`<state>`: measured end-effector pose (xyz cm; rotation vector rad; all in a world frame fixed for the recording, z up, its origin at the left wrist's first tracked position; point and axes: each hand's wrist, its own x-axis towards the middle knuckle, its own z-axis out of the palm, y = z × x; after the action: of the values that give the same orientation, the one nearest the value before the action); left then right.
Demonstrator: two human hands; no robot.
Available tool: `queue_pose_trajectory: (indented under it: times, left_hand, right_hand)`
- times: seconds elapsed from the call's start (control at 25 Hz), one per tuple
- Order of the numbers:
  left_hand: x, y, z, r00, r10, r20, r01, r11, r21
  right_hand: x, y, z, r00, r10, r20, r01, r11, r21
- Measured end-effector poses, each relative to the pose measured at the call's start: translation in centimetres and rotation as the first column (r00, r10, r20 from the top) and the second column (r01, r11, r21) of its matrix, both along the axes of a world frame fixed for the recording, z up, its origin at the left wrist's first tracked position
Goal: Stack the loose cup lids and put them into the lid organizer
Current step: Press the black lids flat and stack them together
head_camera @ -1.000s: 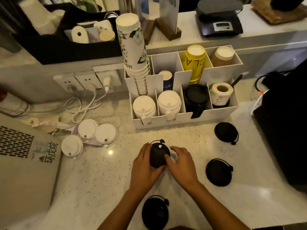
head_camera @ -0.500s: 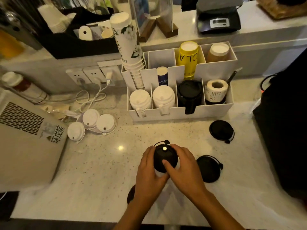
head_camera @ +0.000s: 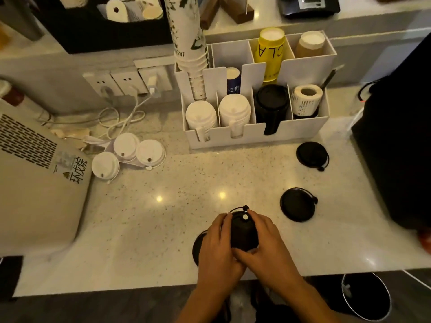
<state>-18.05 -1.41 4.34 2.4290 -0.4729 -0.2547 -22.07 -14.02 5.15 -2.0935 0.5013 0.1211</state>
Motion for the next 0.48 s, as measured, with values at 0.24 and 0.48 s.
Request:
queue_pose_trajectory:
  times: [0.24, 0.48]
  left_hand:
    - [-2.7, 4.6, -0.8, 0.998, -0.058, -0.019, 0.056, 0.994, -0.092]
    - [-3.2, 8.1, -1.6, 0.959, -0.267, -0.092, 0.262, 0.963, -0.064]
  right_hand:
    - [-3.4, 5.4, -0.4, 0.991, -0.133, -0.033, 0.131, 0.988, -0.079]
    - [-5.7, 7.5, -0.5, 0.984, -0.174, -0.029, 0.168, 0.975, -0.144]
